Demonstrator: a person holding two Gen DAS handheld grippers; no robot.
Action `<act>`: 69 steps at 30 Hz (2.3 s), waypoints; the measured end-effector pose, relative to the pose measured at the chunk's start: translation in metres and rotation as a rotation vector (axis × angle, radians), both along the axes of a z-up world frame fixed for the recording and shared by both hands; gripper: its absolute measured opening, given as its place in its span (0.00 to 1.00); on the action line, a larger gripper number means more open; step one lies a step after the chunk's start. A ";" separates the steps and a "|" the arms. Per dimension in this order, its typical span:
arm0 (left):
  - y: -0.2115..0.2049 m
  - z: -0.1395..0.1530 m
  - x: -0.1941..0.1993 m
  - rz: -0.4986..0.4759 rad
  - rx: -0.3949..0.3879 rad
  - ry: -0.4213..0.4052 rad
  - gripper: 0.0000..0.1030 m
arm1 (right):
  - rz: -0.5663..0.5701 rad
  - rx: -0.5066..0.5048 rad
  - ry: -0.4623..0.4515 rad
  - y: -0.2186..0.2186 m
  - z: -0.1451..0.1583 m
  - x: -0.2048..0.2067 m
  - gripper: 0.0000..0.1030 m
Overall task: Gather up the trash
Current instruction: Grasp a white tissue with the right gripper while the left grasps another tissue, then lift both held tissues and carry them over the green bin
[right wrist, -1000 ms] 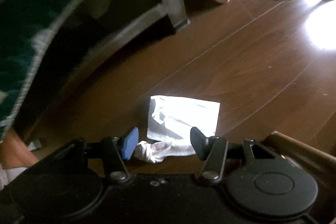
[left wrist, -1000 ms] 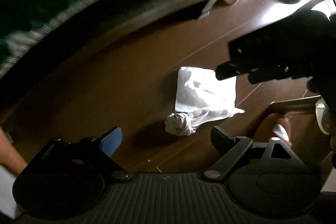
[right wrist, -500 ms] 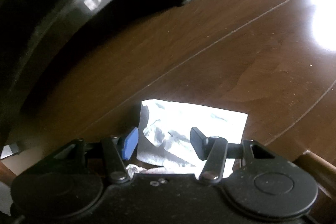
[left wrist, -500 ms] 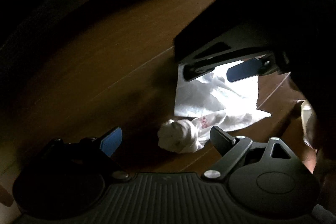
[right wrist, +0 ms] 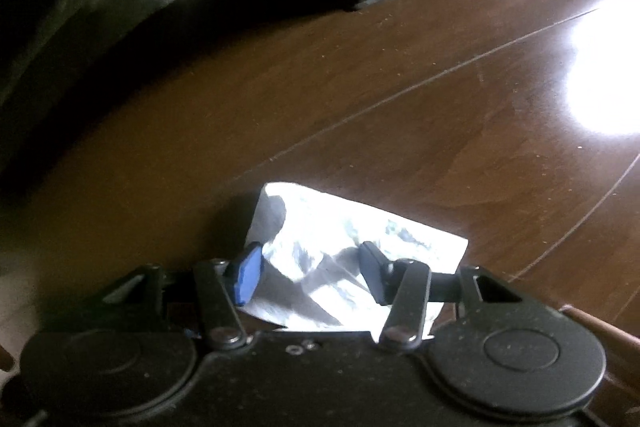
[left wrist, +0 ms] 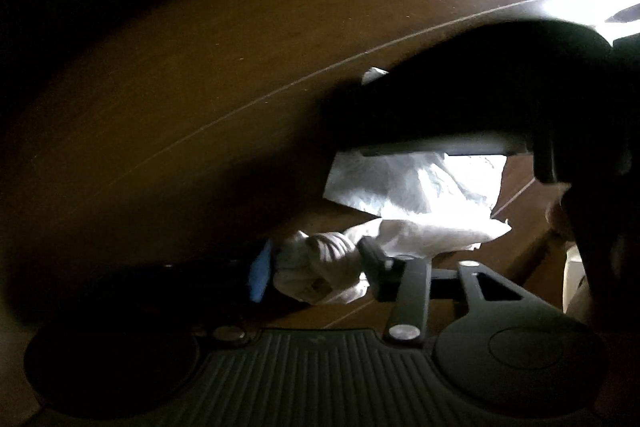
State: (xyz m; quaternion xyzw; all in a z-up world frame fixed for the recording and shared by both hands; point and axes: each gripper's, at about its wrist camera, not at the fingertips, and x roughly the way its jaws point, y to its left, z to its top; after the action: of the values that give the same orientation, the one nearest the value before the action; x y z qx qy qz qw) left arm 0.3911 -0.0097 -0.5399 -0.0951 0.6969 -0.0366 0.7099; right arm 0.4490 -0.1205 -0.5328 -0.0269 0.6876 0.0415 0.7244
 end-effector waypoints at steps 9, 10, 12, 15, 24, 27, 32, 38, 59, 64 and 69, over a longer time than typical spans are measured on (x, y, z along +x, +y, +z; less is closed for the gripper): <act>0.014 0.014 -0.005 0.060 -0.035 -0.026 0.30 | 0.091 -0.025 -0.018 -0.009 0.006 -0.010 0.02; 0.016 0.018 -0.006 0.065 -0.037 -0.031 0.30 | 0.081 -0.013 -0.017 -0.013 0.011 -0.011 0.02; 0.019 0.026 -0.010 0.075 -0.039 -0.044 0.30 | 0.071 0.003 -0.016 -0.020 0.021 -0.011 0.02; 0.027 0.047 -0.018 0.097 -0.033 -0.066 0.30 | 0.076 0.017 -0.025 -0.029 0.047 -0.010 0.02; 0.043 0.141 -0.051 0.136 -0.030 -0.160 0.30 | 0.144 0.052 -0.130 -0.024 0.164 -0.039 0.02; 0.051 0.179 -0.069 0.152 -0.028 -0.201 0.30 | 0.155 0.072 -0.169 -0.017 0.207 -0.062 0.02; 0.065 0.243 -0.102 0.165 -0.012 -0.284 0.30 | 0.168 0.123 -0.242 -0.016 0.273 -0.099 0.02; 0.068 0.316 -0.145 0.196 -0.008 -0.387 0.30 | 0.184 0.168 -0.372 -0.027 0.339 -0.134 0.02; -0.029 0.573 -0.198 0.086 -0.070 -0.897 0.30 | 0.210 0.228 -0.913 -0.142 0.591 -0.252 0.02; -0.074 0.632 -0.183 0.023 -0.093 -0.988 0.30 | 0.147 0.184 -1.064 -0.187 0.638 -0.255 0.02; -0.135 0.689 -0.162 -0.063 -0.094 -1.094 0.30 | 0.061 0.158 -1.177 -0.237 0.680 -0.250 0.02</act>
State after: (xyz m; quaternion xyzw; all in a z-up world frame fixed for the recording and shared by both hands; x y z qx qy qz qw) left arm 0.2291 -0.1444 0.1495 -0.0729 0.2262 -0.1333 0.9622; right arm 0.1994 -0.3574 0.1467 -0.0113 0.1642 0.0914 0.9821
